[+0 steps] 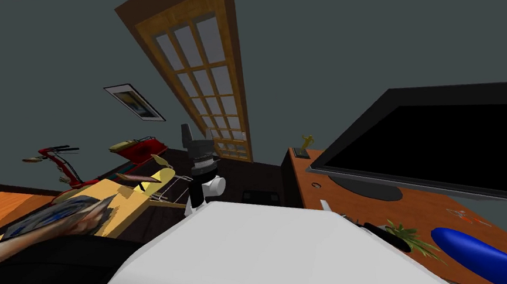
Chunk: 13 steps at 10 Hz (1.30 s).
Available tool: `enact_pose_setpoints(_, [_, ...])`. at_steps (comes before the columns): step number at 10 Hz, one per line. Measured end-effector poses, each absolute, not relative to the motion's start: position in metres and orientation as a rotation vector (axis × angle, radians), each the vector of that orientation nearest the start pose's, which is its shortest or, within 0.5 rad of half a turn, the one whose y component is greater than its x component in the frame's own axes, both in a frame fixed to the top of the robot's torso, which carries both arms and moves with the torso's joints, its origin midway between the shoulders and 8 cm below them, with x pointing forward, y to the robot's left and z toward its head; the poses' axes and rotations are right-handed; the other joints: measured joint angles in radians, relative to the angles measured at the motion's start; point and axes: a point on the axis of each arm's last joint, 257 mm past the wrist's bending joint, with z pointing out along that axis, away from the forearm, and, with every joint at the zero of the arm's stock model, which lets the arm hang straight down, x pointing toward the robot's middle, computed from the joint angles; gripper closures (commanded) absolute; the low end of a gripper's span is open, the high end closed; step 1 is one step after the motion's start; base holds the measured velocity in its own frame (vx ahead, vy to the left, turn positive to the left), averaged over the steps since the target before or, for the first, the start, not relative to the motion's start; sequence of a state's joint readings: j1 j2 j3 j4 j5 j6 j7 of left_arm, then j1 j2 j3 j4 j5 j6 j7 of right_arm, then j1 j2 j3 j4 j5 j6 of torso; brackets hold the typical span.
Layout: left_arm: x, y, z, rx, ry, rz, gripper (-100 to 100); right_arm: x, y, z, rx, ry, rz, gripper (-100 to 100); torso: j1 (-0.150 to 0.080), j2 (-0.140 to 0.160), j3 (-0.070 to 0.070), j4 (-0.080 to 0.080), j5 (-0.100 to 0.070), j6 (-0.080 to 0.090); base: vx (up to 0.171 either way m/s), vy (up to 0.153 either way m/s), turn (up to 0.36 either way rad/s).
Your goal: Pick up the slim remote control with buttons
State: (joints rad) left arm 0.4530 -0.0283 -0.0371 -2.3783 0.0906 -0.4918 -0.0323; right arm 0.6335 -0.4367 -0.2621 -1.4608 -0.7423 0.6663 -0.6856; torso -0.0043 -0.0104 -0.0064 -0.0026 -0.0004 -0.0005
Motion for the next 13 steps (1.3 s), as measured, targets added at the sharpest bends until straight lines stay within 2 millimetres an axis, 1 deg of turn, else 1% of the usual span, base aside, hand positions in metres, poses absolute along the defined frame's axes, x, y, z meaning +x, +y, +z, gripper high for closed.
enact_pose_setpoints(1, [0.325, 0.273, 0.08, -0.619, 0.448, -1.413, 0, 0.096, -0.505, -0.528, -3.276, -0.383, -0.462, -100, 0.0, 0.0, 0.0, 0.0, 0.0, 0.0, 0.221, -0.051, -0.126])
enact_pose_setpoints(2, [0.325, 0.273, 0.08, -0.619, 0.448, -1.412, 0, 0.076, -0.512, -0.533, -3.269, -0.306, -0.391, -100, -0.002, -0.002, -0.001, 0.0, 0.0, 0.0, 0.161, -0.04, -0.021])
enact_pose_setpoints(4, [0.325, 0.273, 0.08, -0.619, 0.448, -1.413, 0, 0.052, -0.508, -0.542, -3.252, -0.223, -0.302, -100, -0.001, 0.001, 0.001, 0.0, 0.0, 0.0, 0.179, -0.048, -0.085])
enact_pose_setpoints(5, [0.325, 0.273, 0.08, -0.619, 0.448, -1.412, 0, 0.034, -0.509, -0.545, -3.24, -0.158, -0.242, -100, -0.002, -0.001, -0.001, 0.0, 0.0, 0.0, 0.257, -0.074, -0.093])
enact_pose_setpoints(7, [0.325, 0.273, 0.08, -0.619, 0.448, -1.412, 0, 0.006, -0.504, -0.556, -3.203, -0.032, -0.123, -100, -0.002, -0.005, -0.003, -0.001, -0.001, 0.0, 0.217, -0.051, -0.066])
enact_pose_setpoints(9, [0.325, 0.273, 0.08, -0.619, 0.448, -1.413, 0, -0.019, -0.497, -0.564, -3.165, 0.065, -0.036, -100, -0.003, 0.001, 0.0, 0.0, -0.001, 0.0, 0.111, -0.043, -0.043])
enact_pose_setpoints(10, [0.325, 0.273, 0.08, -0.619, 0.448, -1.413, 0, -0.021, -0.497, -0.564, -3.162, 0.069, -0.03, 0, -0.001, 0.006, 0.003, 0.001, 0.0, 0.0, 0.014, -0.005, 0.006])
enact_pose_setpoints(11, [0.325, 0.273, 0.08, -0.619, 0.448, -1.413, 0, -0.021, -0.497, -0.564, -3.162, 0.069, -0.031, -100, 0.0, 0.009, 0.005, 0.002, 0.0, 0.0, 0.015, -0.027, -0.037])
enact_pose_setpoints(13, [0.325, 0.273, 0.08, -0.619, 0.448, -1.413, 0, -0.02, -0.49, -0.573, -3.163, 0.064, -0.033, -100, -0.001, 0.011, 0.006, 0.002, 0.0, 0.0, 0.01, -0.03, -0.026])
